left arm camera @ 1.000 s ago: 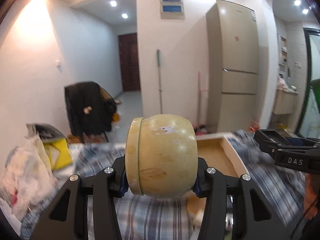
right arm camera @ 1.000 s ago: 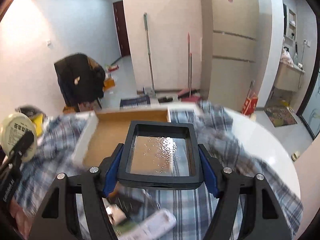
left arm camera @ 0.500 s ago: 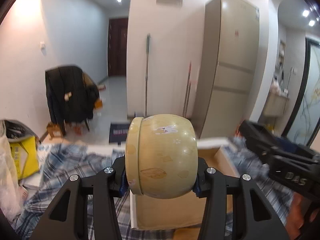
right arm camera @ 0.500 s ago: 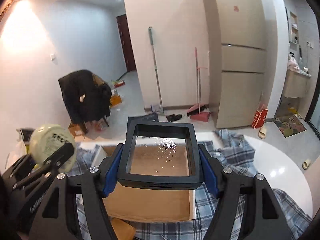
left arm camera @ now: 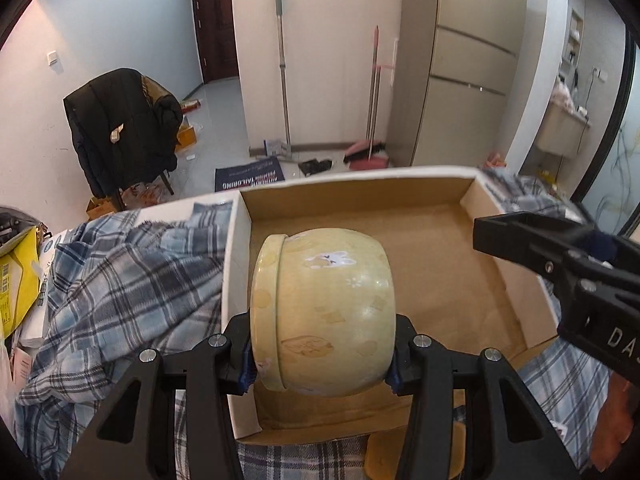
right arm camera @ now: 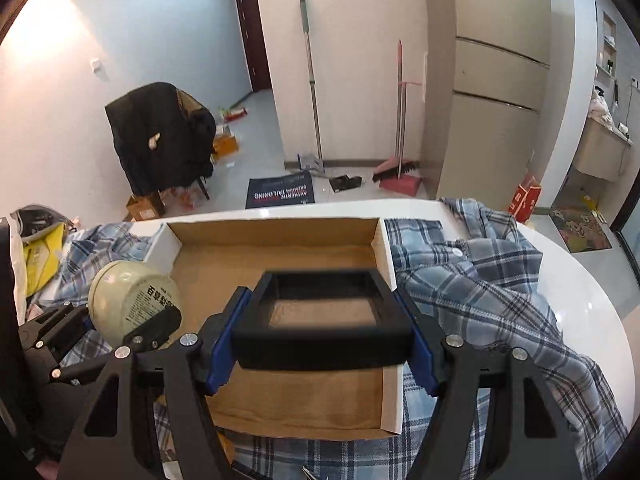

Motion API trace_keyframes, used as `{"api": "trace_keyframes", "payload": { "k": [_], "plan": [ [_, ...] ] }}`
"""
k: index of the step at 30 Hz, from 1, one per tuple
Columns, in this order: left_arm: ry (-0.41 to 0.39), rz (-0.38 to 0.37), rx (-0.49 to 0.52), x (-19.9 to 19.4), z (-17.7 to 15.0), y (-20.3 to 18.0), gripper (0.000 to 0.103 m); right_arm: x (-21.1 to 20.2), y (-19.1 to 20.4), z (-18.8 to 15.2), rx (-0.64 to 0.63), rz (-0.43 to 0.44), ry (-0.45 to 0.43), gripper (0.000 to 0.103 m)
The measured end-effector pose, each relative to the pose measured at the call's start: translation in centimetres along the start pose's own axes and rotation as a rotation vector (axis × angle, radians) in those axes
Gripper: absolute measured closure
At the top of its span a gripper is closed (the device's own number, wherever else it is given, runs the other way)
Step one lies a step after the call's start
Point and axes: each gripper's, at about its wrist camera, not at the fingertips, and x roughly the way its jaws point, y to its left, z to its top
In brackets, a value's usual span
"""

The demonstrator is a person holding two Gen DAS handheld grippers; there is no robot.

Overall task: Organize rigid objects
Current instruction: 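Carry the jar and frame over the cardboard box with both grippers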

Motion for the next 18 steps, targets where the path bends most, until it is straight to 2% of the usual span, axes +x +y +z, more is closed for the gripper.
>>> {"api": "trace_keyframes", "payload": {
  "k": [11, 15, 16, 17, 18],
  "plan": [
    [0.108, 0.019, -0.009, 2.6, -1.3, 0.4, 0.053, 2.0, -0.8, 0.0, 0.023, 0.009, 0.069, 0.034],
    [0.105, 0.023, -0.006, 2.8, -1.5, 0.4, 0.052, 2.2, -0.8, -0.1, 0.019, 0.008, 0.071, 0.034],
    [0.094, 0.020, -0.008, 2.6, -1.4, 0.4, 0.048, 2.3, -0.7, -0.1, 0.018, 0.009, 0.073, 0.034],
    [0.071, 0.017, -0.012, 2.3, -1.3, 0.4, 0.033, 2.3, -0.7, -0.2, 0.017, 0.010, 0.075, 0.034],
    [0.035, 0.008, -0.021, 1.8, -1.1, 0.6, 0.024, 2.4, -0.6, -0.2, 0.016, 0.010, 0.078, 0.034]
  ]
}}
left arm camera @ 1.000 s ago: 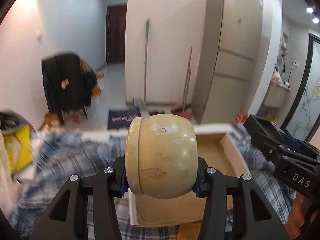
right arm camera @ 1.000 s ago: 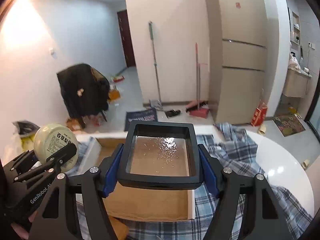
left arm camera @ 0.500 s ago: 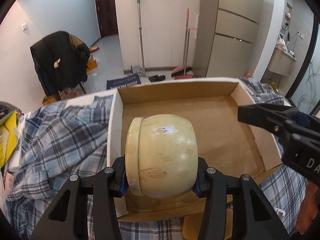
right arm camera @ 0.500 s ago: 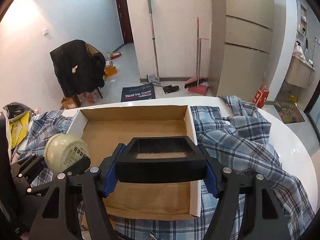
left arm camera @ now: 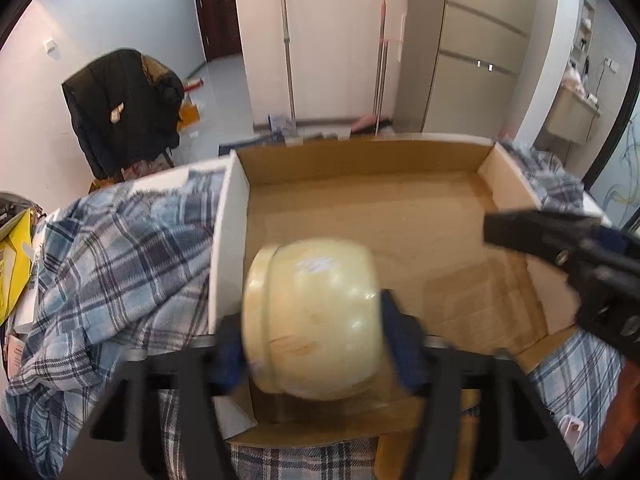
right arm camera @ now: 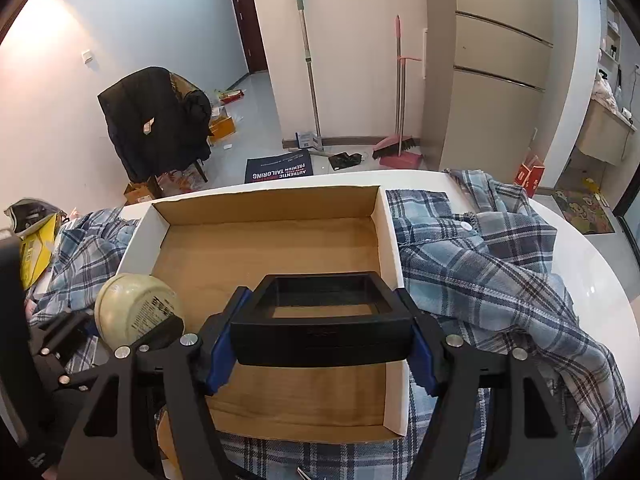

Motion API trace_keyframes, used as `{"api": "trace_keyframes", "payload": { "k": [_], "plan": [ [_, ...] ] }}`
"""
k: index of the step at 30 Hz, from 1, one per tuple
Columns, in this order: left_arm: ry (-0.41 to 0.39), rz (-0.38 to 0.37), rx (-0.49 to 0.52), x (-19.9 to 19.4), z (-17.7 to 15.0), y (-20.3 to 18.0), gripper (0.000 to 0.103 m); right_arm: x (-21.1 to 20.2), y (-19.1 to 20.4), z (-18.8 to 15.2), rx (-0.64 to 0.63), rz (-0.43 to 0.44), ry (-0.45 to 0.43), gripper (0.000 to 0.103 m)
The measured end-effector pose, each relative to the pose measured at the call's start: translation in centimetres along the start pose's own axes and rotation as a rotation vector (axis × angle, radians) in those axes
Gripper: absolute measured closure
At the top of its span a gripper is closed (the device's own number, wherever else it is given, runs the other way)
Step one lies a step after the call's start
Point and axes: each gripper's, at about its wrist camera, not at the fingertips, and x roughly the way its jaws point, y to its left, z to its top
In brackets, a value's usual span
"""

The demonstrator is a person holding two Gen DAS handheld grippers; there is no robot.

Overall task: Organize rigid objects
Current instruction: 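Carry the jar and frame over the cardboard box with both grippers, then release the jar and frame into the box, opening both grippers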

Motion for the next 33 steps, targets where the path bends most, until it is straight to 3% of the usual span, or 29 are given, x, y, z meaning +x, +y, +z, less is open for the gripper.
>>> {"api": "trace_keyframes", "payload": {
  "k": [1, 6, 9, 14, 18, 25, 27, 33],
  "plan": [
    [-0.028, -0.011, -0.008, -0.3, 0.1, 0.0, 0.015, 0.1, 0.0, 0.0, 0.000, -0.001, 0.003, 0.034],
    [-0.171, 0.027, -0.014, -3.1, 0.5, 0.3, 0.015, 1.1, -0.4, -0.2, 0.022, 0.002, 0.028, 0.034],
    [-0.186, 0.066, -0.048, -3.4, 0.9, 1.2, 0.015, 1.4, -0.7, -0.2, 0.051, 0.036, 0.039, 0.034],
    [-0.271, 0.021, -0.188, -4.1, 1.2, 4.8, 0.015, 2.2, -0.1, -0.7, 0.027, 0.041, 0.064, 0.034],
    [-0.331, 0.048, -0.260, -5.2, 1.2, 6.3, 0.015, 2.9, 1.0, -1.3, -0.019, 0.025, 0.072, 0.034],
    [-0.449, 0.089, -0.229, -7.4, 1.1, 5.9, 0.015, 4.5, 1.6, -2.3, -0.061, 0.012, 0.122, 0.034],
    [-0.475, 0.072, -0.213, -8.1, 1.1, 5.6, 0.014, 4.6, 2.1, -2.4, -0.105, -0.020, 0.115, 0.034],
    [-0.568, 0.025, -0.265, -11.3, 0.9, 6.3, 0.014, 4.0, 1.9, -2.3, -0.094, 0.019, 0.109, 0.031]
  ]
}}
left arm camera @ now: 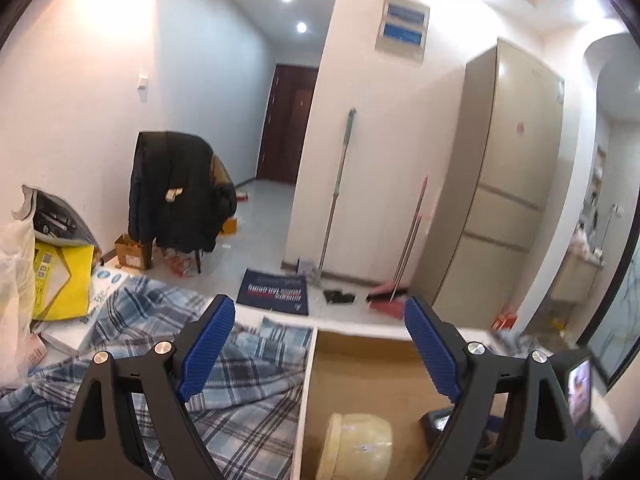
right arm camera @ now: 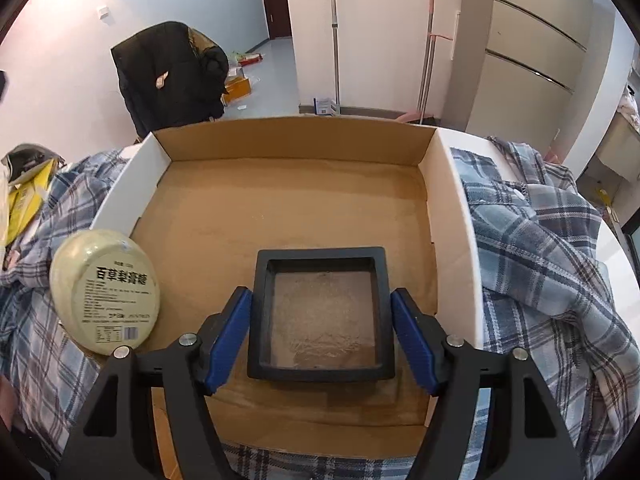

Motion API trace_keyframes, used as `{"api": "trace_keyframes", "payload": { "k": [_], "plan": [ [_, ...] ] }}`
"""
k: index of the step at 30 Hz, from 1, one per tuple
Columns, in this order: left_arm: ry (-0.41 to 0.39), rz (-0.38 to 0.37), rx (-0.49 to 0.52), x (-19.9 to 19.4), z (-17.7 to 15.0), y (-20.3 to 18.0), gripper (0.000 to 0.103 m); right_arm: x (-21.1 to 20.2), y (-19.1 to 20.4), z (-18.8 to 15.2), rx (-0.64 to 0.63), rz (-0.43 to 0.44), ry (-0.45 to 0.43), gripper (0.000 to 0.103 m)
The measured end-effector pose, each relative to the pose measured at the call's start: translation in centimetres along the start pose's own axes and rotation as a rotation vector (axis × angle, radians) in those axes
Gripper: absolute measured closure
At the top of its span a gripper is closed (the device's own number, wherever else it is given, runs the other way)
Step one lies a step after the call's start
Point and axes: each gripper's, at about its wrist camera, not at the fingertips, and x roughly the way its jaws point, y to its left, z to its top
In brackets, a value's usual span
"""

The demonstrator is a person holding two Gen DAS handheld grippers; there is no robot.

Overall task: Organize rigid objects
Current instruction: 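Release the jar and frame into the box, opening both grippers, then grasp the small silver-topped block with the right gripper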

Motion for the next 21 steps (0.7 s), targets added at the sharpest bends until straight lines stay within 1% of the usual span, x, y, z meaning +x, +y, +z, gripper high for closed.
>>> {"api": "trace_keyframes", "payload": {
  "k": [2, 4, 6, 8, 9, 11, 12, 13, 14, 16, 17, 18, 20, 21],
  "plan": [
    [-0.019, -0.018, 0.006, -1.1, 0.8, -0.1, 0.014, -1.3, -0.5, 0.3, 0.012, -0.003, -0.021, 0.031],
    [-0.042, -0.032, 0.033, -2.2, 1.3, -0.6, 0.014, -3.3, -0.7, 0.7, 0.018, 0.004, -0.069, 0.027],
    [-0.069, -0.028, 0.077, -3.5, 1.7, -1.4, 0.014, -5.7, -1.1, 0.9, -0.002, 0.005, -0.135, 0.015],
    [-0.069, -0.024, 0.117, -4.4, 1.9, -2.1, 0.014, -7.9, -1.3, 0.6, -0.026, -0.032, -0.192, 0.014],
    [-0.065, -0.035, 0.135, -5.0, 1.9, -2.4, 0.014, -9.1, -1.4, 0.4, -0.035, -0.050, -0.215, 0.014],
    [-0.073, -0.074, 0.127, -6.6, 1.9, -2.4, 0.014, -11.2, -1.7, -0.4, -0.052, -0.051, -0.248, 0.014],
    [-0.087, -0.117, 0.109, -7.8, 1.8, -2.1, 0.014, -12.4, -1.8, -1.2, -0.062, -0.050, -0.266, 0.011],
    [-0.096, -0.144, 0.104, -8.8, 1.8, -2.1, 0.014, -13.4, -1.8, -1.6, -0.070, -0.053, -0.282, 0.009],
    [-0.099, -0.150, 0.109, -9.6, 1.7, -2.1, 0.014, -14.3, -1.8, -2.3, -0.076, -0.059, -0.303, 0.005],
    [-0.105, -0.143, 0.124, -11.2, 1.4, -2.1, 0.011, -16.2, -1.7, -3.7, -0.084, -0.067, -0.350, 0.005],
    [-0.112, -0.153, 0.135, -12.2, 1.1, -2.1, 0.004, -17.0, -1.6, -4.5, -0.090, -0.064, -0.368, 0.004],
    [-0.117, -0.159, 0.146, -13.1, 0.7, -2.0, 0.000, -17.7, -1.6, -4.9, -0.095, -0.057, -0.381, 0.004],
    [-0.123, -0.165, 0.152, -14.4, 0.1, -1.7, 0.000, -18.5, -1.4, -6.0, -0.091, -0.034, -0.395, 0.003],
    [-0.122, -0.181, 0.155, -15.1, -0.3, -1.5, 0.000, -18.8, -1.4, -6.4, -0.084, -0.017, -0.399, 0.003]
  ]
}}
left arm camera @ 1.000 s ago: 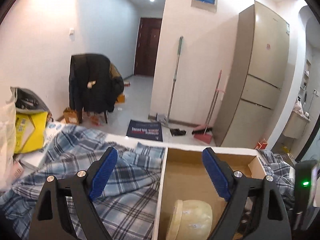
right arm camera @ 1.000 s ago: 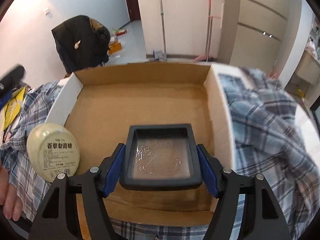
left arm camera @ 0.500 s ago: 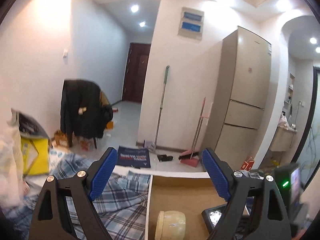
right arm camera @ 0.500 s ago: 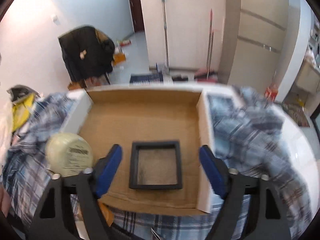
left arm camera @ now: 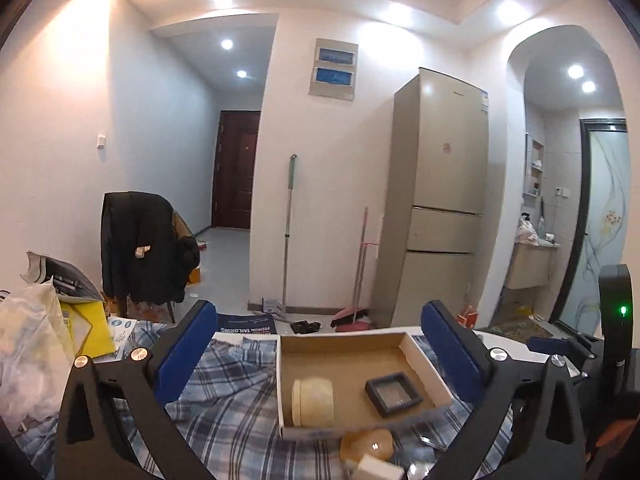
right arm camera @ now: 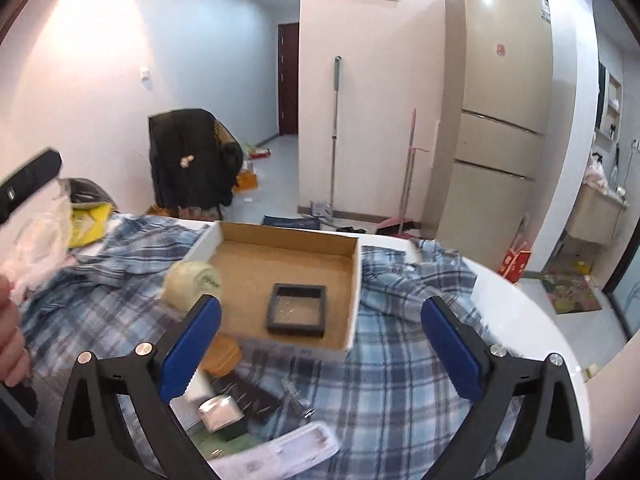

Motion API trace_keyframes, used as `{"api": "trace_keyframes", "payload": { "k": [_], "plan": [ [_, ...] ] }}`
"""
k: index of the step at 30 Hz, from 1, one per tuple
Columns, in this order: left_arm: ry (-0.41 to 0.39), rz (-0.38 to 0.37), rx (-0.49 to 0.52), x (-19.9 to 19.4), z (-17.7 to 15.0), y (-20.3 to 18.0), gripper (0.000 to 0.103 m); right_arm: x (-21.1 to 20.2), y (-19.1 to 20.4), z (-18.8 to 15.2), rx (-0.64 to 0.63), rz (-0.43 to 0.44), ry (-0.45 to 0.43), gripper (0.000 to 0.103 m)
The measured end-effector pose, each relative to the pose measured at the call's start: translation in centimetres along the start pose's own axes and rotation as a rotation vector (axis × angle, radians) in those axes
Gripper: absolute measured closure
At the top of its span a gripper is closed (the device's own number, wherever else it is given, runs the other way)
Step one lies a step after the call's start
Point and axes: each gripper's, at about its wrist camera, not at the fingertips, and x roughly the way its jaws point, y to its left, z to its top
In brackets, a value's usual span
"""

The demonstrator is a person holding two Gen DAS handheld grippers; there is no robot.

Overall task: Organize rigid objects
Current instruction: 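Grasp the small silver-topped block with the right gripper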

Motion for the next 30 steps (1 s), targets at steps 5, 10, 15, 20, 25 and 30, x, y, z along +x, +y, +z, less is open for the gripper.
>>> {"api": "trace_keyframes", "payload": {
  "k": [5, 10, 15, 20, 25, 30],
  "plan": [
    [0.022, 0.001, 0.004, -2.2, -1.5, 0.3, 0.000, -1.6, 0.4, -1.6, 0.058, 0.082, -0.012, 0.003],
    [0.088, -0.002, 0.035, -2.0, -3.7, 0.4, 0.000, -0.9, 0.9, -2.8, 0.062, 0.137, -0.013, 0.003],
    [0.124, 0.013, -0.002, -0.4, -5.4, 1.8, 0.000, 1.1, 0.5, -3.4, 0.092, 0.156, 0.039, 0.003],
    [0.163, 0.087, -0.008, 1.2, -7.9, 1.9, 0.000, 2.4, 0.7, -4.9, 0.085, 0.203, 0.060, 0.003],
    [0.224, 0.081, 0.020, 2.4, -9.0, 1.7, 0.000, 3.7, 1.8, -6.1, 0.032, 0.259, 0.124, 0.010],
    [0.209, 0.069, 0.032, 2.2, -9.0, 1.4, 0.000, 5.0, 3.4, -7.3, -0.033, 0.349, 0.227, 0.033]
  ]
}}
